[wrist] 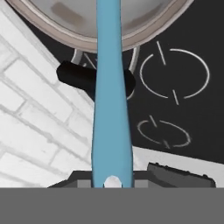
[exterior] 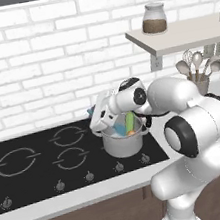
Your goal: Put the corn and squash in the pot. Retrieve the spatula and lightly stir the vegetables in the pot.
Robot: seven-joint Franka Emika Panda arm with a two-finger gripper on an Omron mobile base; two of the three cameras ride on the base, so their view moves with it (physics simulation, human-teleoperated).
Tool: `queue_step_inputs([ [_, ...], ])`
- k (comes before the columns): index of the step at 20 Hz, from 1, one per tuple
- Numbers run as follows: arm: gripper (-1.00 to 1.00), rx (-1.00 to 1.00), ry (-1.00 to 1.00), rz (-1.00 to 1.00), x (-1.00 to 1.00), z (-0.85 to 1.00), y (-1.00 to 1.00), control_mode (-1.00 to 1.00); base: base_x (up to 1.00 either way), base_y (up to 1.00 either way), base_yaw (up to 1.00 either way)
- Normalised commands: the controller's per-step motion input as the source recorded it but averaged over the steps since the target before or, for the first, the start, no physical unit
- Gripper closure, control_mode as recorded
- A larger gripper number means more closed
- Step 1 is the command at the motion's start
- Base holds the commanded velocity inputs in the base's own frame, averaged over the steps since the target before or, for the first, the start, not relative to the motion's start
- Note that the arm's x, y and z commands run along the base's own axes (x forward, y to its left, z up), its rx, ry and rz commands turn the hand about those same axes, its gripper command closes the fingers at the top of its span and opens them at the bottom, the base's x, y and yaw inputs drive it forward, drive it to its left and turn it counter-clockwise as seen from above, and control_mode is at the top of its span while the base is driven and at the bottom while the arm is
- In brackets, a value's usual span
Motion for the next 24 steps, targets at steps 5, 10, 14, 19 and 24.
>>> queue_step_inputs([
  [5,1.00,0.12,0.11,0.00,0.00,-0.19,-0.12,-1.00,0.00,0.00,0.00],
  [10,1.00,0.02,0.13,0.00,0.16,-0.66,-0.15,-1.00,0.00,0.00,0.00],
  [14,1.00,0.03,0.07,0.00,0.16,-0.64,-0.15,-1.00,0.00,0.00,0.00],
  [19,1.00,0.21,0.04,0.01,0.01,-0.32,-0.03,-1.00,0.00,0.00,0.00],
  [24,1.00,0.27,0.00,0.06,0.02,-0.07,-0.07,-1.00,0.00,0.00,0.00],
])
